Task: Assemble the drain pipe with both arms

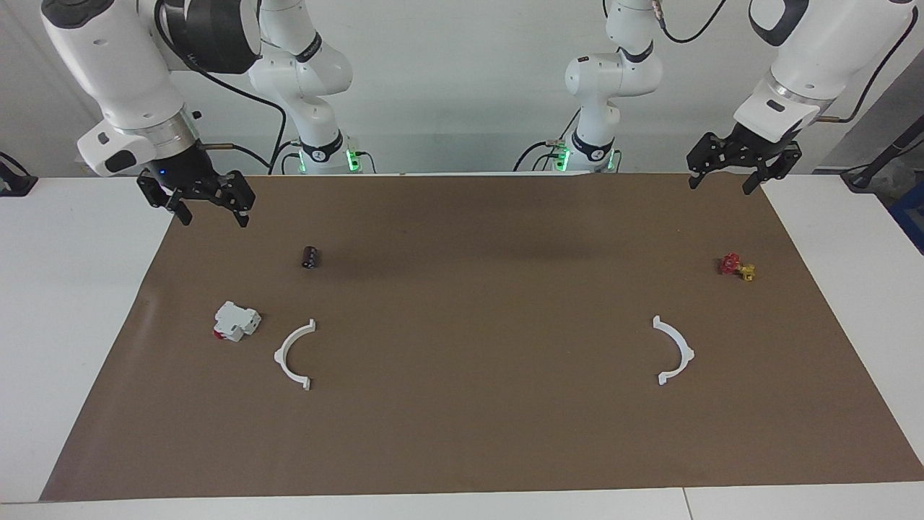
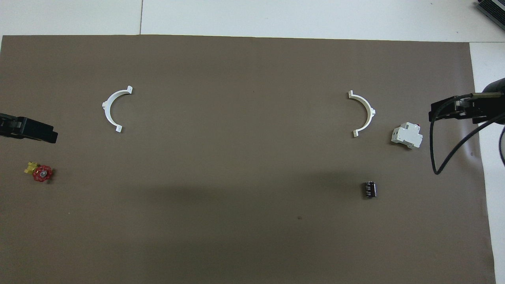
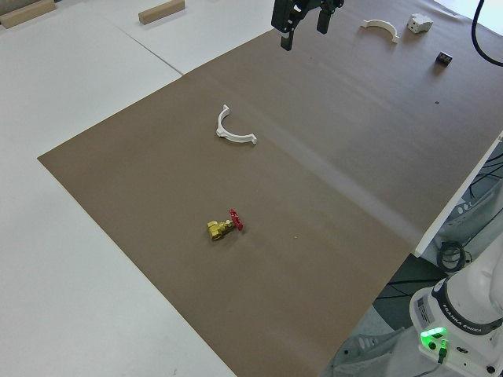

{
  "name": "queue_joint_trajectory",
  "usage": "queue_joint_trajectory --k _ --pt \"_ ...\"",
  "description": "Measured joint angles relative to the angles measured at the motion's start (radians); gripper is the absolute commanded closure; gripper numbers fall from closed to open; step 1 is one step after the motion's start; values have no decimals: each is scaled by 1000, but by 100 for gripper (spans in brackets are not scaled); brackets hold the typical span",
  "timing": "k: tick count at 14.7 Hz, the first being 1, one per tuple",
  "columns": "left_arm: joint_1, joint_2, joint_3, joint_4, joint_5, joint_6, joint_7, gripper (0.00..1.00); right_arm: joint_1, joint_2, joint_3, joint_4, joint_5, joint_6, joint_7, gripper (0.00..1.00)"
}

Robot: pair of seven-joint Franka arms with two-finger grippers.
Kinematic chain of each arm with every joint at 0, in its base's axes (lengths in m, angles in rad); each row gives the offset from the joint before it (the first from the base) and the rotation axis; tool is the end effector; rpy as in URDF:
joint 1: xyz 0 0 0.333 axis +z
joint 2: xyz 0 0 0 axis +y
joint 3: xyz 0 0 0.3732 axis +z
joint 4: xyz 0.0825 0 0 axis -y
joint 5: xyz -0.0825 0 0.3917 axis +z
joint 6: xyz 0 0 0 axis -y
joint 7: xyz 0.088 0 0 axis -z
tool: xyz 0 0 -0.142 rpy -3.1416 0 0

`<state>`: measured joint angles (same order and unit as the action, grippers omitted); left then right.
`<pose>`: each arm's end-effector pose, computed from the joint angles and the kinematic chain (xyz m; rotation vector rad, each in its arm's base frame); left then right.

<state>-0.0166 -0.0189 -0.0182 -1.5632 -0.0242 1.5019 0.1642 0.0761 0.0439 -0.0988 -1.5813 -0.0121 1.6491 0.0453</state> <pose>0.5463 -0.0227 0.6550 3.0988 -0.3111 -0.0635 0.5856 -0.0136 0.6236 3.1235 -0.1048 0.0380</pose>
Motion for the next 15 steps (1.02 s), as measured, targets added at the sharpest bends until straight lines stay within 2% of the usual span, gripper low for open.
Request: queue_joint_trajectory --k 10,15 --pt "0 0 0 0 0 0 0 0 1 12 3 -5 -1 15 -1 4" --pt "0 0 0 0 0 0 0 0 28 110 17 -18 -2 153 -1 4"
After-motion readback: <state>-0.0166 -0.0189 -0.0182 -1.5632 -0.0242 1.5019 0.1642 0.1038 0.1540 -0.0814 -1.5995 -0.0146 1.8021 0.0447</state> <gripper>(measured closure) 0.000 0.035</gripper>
